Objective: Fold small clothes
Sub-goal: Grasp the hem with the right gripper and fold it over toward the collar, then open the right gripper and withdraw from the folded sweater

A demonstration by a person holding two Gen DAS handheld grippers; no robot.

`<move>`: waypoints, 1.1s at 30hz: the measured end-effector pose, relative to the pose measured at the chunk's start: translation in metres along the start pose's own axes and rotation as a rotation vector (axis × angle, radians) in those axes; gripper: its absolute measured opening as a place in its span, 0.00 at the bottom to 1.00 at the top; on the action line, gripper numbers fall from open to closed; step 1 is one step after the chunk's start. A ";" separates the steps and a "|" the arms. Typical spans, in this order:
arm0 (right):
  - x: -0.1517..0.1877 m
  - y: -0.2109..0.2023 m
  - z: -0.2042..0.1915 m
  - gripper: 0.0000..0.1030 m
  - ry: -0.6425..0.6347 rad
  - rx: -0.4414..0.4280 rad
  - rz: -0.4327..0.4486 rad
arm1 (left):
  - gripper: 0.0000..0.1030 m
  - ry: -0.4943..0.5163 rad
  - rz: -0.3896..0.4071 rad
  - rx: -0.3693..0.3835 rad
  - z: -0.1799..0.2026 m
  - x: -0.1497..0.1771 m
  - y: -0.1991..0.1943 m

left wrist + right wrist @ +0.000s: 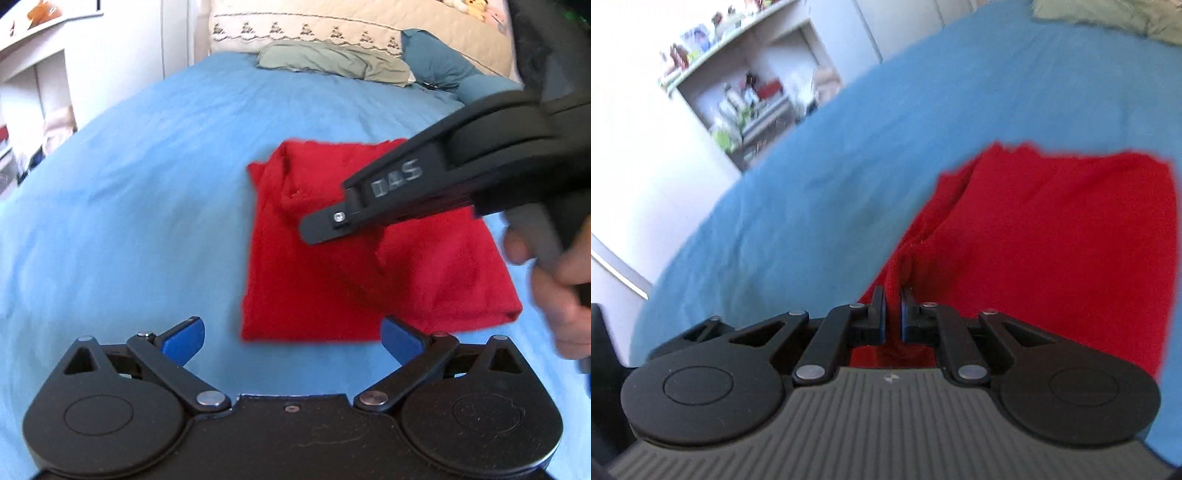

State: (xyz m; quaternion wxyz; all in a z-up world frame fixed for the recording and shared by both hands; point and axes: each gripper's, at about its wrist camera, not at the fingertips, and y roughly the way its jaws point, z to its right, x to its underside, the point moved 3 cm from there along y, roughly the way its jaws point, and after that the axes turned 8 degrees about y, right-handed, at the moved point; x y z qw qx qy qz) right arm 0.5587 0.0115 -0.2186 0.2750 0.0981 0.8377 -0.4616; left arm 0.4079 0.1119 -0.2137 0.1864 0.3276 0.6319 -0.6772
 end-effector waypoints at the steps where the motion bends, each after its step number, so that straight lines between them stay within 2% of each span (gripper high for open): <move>1: 0.003 0.006 -0.002 0.22 0.003 0.002 0.001 | 1.00 -0.004 0.002 0.002 -0.002 0.004 -0.001; 4: 0.002 0.005 -0.002 0.22 0.031 -0.027 0.016 | 1.00 -0.012 0.005 0.004 -0.007 0.010 -0.002; 8: -0.004 -0.016 -0.017 0.22 0.006 -0.092 0.064 | 1.00 -0.017 0.023 0.006 -0.009 0.006 -0.003; 11: 0.000 -0.007 -0.031 0.22 -0.036 -0.096 -0.001 | 1.00 -0.021 0.030 0.004 -0.010 0.006 -0.006; 14: 0.009 0.015 -0.028 0.28 -0.066 -0.011 -0.074 | 1.00 -0.024 0.023 0.007 -0.010 0.009 -0.008; 15: 0.012 0.017 -0.025 0.39 -0.062 -0.014 -0.082 | 1.00 -0.020 0.019 0.008 -0.009 0.008 -0.008; 16: 0.014 0.015 -0.024 0.62 -0.054 -0.022 -0.087 | 1.00 -0.018 0.019 0.007 -0.010 0.007 -0.009; 18: 0.013 -0.002 -0.022 0.78 -0.045 -0.053 -0.040 | 1.00 -0.018 0.026 0.013 -0.010 0.007 -0.012; 21: 0.008 -0.052 -0.015 0.82 -0.071 -0.062 0.084 | 1.00 -0.024 0.049 0.013 -0.013 0.004 -0.017; 24: 0.013 -0.104 0.006 0.96 -0.080 0.036 0.206 | 0.99 -0.042 0.092 0.024 -0.018 -0.001 -0.024; 26: 0.028 -0.132 0.024 0.97 -0.097 0.130 0.272 | 0.96 -0.058 0.113 0.028 -0.020 -0.006 -0.028; 30: 0.069 -0.155 0.060 0.97 -0.061 0.246 0.293 | 0.83 -0.073 0.107 0.059 -0.014 -0.016 -0.023; 33: 0.100 -0.157 0.082 0.97 0.021 0.258 0.288 | 0.71 -0.095 0.084 0.071 -0.011 -0.022 -0.012</move>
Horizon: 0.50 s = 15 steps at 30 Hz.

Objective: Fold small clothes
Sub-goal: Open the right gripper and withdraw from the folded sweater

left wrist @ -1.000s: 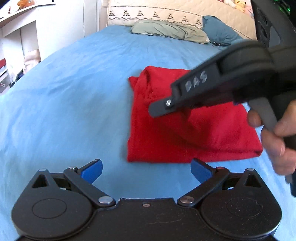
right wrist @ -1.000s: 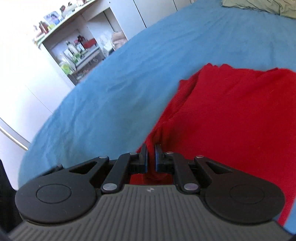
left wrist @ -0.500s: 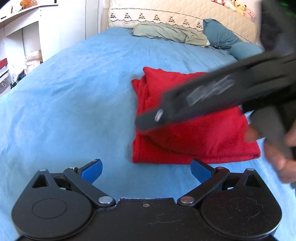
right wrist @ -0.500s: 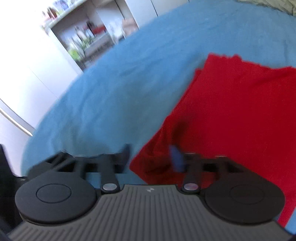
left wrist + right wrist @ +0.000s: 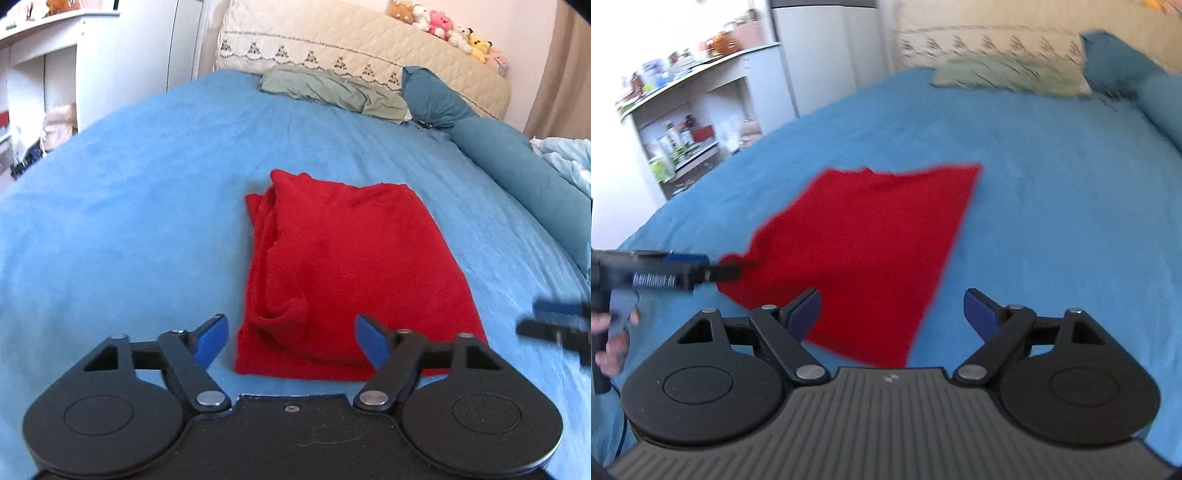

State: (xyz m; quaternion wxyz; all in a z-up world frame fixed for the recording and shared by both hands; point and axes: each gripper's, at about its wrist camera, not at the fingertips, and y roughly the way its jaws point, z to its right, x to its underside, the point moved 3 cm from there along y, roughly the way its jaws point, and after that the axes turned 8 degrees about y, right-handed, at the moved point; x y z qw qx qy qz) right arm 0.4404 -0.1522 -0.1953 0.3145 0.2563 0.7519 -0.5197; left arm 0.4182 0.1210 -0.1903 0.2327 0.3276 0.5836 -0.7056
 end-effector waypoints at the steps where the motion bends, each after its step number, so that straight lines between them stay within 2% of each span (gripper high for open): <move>1: 0.010 0.004 0.003 0.97 0.025 -0.003 -0.007 | 0.67 -0.008 -0.009 -0.003 -0.001 -0.002 0.004; 3: 0.024 0.009 0.008 0.97 0.062 -0.003 -0.018 | 0.62 -0.029 -0.023 -0.041 -0.005 -0.002 0.013; 4: 0.030 0.012 0.010 0.97 0.074 0.000 -0.027 | 0.47 -0.049 -0.028 -0.055 -0.009 -0.002 0.018; 5: 0.036 0.011 0.014 0.97 0.084 0.001 -0.033 | 0.19 -0.074 -0.034 -0.049 -0.013 -0.001 0.021; 6: 0.040 0.013 0.015 0.97 0.092 -0.001 -0.040 | 0.14 -0.103 -0.043 -0.039 -0.018 0.000 0.024; 9: 0.049 0.014 0.018 0.97 0.108 -0.003 -0.041 | 0.12 -0.144 -0.014 -0.034 -0.026 0.007 0.011; 11: 0.050 0.015 0.017 0.97 0.116 -0.007 -0.036 | 0.09 -0.156 -0.024 -0.050 -0.027 0.017 0.005; 15: 0.053 0.024 0.019 0.97 0.113 0.009 -0.050 | 0.09 -0.101 -0.026 -0.079 -0.020 0.033 0.007</move>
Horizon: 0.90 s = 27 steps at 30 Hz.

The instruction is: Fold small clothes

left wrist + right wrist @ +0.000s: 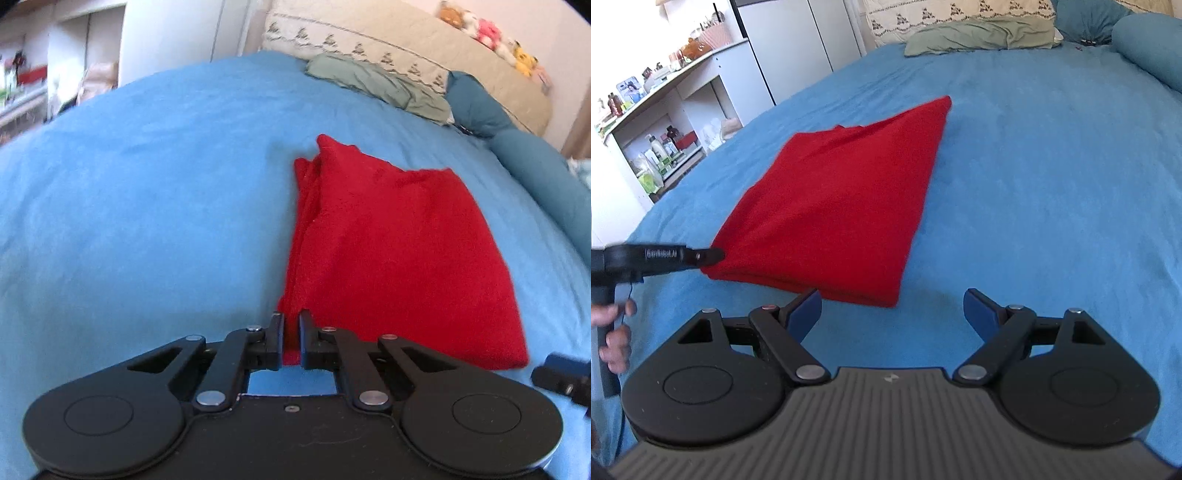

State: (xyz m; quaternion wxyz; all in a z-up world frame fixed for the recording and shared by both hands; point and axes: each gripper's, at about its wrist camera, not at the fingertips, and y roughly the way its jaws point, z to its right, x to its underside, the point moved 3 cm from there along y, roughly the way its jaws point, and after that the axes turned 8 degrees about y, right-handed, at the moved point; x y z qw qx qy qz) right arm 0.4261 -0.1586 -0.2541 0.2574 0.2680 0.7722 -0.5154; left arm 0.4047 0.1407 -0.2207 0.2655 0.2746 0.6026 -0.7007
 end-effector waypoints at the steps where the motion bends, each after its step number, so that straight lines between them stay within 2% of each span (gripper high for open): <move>1: 0.000 -0.001 0.001 0.97 -0.002 0.003 0.000 | 0.09 0.011 -0.001 -0.007 0.002 -0.001 0.000; 3: -0.002 -0.001 0.000 0.97 -0.005 0.005 0.003 | 0.10 0.040 -0.007 -0.019 0.006 -0.007 -0.003; 6: -0.008 -0.005 -0.002 0.97 -0.022 0.002 0.011 | 0.27 0.073 0.003 -0.032 0.011 -0.017 -0.007; 8: -0.015 -0.007 -0.003 0.97 -0.030 -0.001 0.012 | 0.48 0.094 0.020 -0.044 0.014 -0.022 -0.013; 12: -0.033 -0.012 -0.004 0.97 -0.017 -0.031 0.009 | 0.65 0.145 0.038 -0.038 0.019 -0.040 -0.019; 15: -0.054 -0.013 -0.004 1.00 0.012 -0.050 -0.002 | 0.83 0.178 0.025 -0.020 0.022 -0.057 -0.017; 16: -0.062 -0.012 -0.003 1.00 0.026 -0.052 -0.006 | 0.94 0.184 0.010 -0.007 0.023 -0.063 -0.014; 19: -0.085 -0.007 -0.002 1.00 0.068 -0.076 -0.017 | 0.96 0.175 -0.007 0.029 0.017 -0.079 -0.002; 22: -0.104 0.005 0.004 1.00 0.122 -0.079 -0.041 | 0.96 0.151 -0.061 0.070 0.010 -0.091 0.019; 27: -0.115 0.042 0.021 1.00 0.237 -0.054 -0.112 | 0.95 0.027 -0.159 0.209 -0.012 -0.099 0.063</move>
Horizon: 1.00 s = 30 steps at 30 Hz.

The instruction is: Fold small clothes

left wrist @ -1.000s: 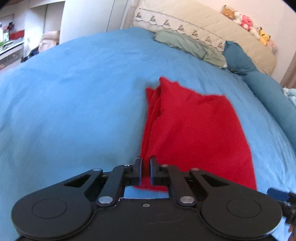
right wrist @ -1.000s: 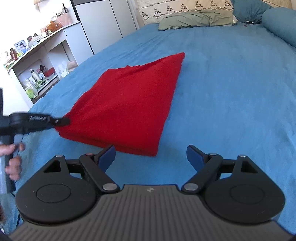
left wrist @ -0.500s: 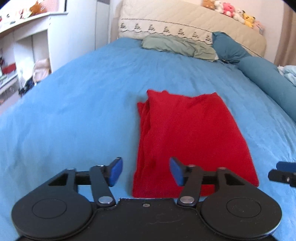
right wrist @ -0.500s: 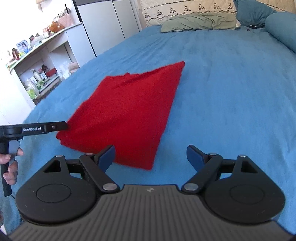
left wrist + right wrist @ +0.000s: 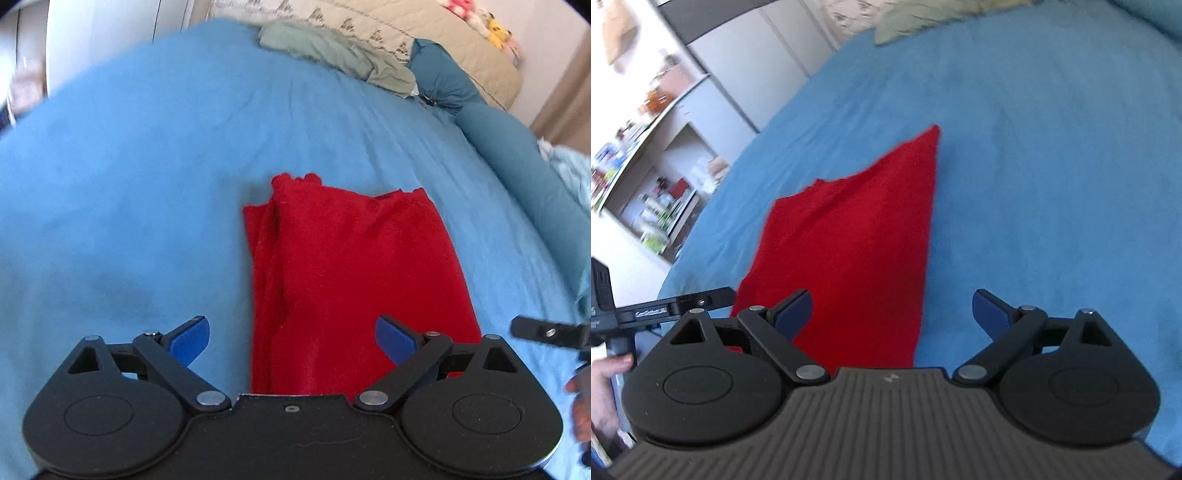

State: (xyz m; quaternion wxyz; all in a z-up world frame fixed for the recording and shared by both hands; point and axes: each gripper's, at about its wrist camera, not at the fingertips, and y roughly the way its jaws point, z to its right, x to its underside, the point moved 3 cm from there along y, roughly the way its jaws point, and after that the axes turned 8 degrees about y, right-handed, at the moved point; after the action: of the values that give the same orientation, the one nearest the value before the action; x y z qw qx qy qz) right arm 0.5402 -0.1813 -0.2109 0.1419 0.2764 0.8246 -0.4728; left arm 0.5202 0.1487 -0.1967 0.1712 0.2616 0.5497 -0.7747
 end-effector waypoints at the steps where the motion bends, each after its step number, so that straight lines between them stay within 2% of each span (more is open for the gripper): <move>1: -0.003 0.008 0.006 1.00 0.029 0.015 -0.006 | 0.94 -0.012 -0.009 0.010 -0.003 -0.002 0.005; 3: -0.007 0.020 0.015 1.00 0.072 0.042 -0.007 | 0.91 -0.033 -0.038 0.004 -0.010 -0.005 0.017; 4: -0.007 0.024 0.019 1.00 0.084 0.045 -0.008 | 0.86 -0.039 -0.050 0.006 -0.012 -0.006 0.023; 6: -0.009 0.033 0.026 1.00 0.098 0.047 -0.012 | 0.85 -0.042 -0.055 0.016 -0.014 -0.006 0.032; 9: -0.009 0.044 0.031 0.93 0.116 0.020 -0.021 | 0.84 -0.025 -0.039 0.029 -0.010 -0.010 0.037; 12: -0.008 0.055 0.030 0.87 0.155 -0.023 -0.025 | 0.66 -0.018 -0.041 0.047 -0.006 -0.010 0.039; 13: -0.008 0.057 0.028 0.84 0.164 -0.036 -0.023 | 0.48 -0.027 -0.045 0.066 -0.005 -0.011 0.041; 14: -0.007 0.060 0.025 0.81 0.173 -0.054 -0.025 | 0.39 -0.048 -0.055 0.089 -0.002 -0.011 0.044; 15: -0.007 0.063 0.022 0.72 0.178 -0.066 -0.031 | 0.38 -0.062 -0.055 0.084 0.000 -0.011 0.044; 16: -0.006 0.066 0.018 0.59 0.179 -0.076 -0.038 | 0.31 -0.067 -0.053 0.074 0.001 -0.012 0.042; 17: -0.005 0.067 0.014 0.53 0.172 -0.075 -0.041 | 0.28 -0.065 -0.047 0.070 0.003 -0.012 0.040; 18: -0.006 0.066 0.010 0.43 0.152 -0.047 -0.028 | 0.27 -0.060 -0.038 0.060 0.006 -0.013 0.037; 21: -0.008 0.055 0.005 0.36 0.146 -0.041 0.002 | 0.24 -0.054 -0.007 0.047 0.017 -0.015 0.021; 25: -0.010 0.015 -0.005 0.35 0.092 -0.048 0.050 | 0.23 -0.020 -0.005 0.061 0.047 -0.011 -0.002; 30: 0.000 -0.054 0.003 0.35 0.070 -0.036 0.073 | 0.23 -0.007 0.012 0.106 0.102 0.016 -0.032</move>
State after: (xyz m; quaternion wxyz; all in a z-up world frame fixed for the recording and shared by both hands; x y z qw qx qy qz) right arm 0.5077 -0.2055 -0.1744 0.1352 0.3200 0.8269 -0.4423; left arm 0.4671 0.0636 -0.1554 0.1638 0.2709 0.5056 -0.8026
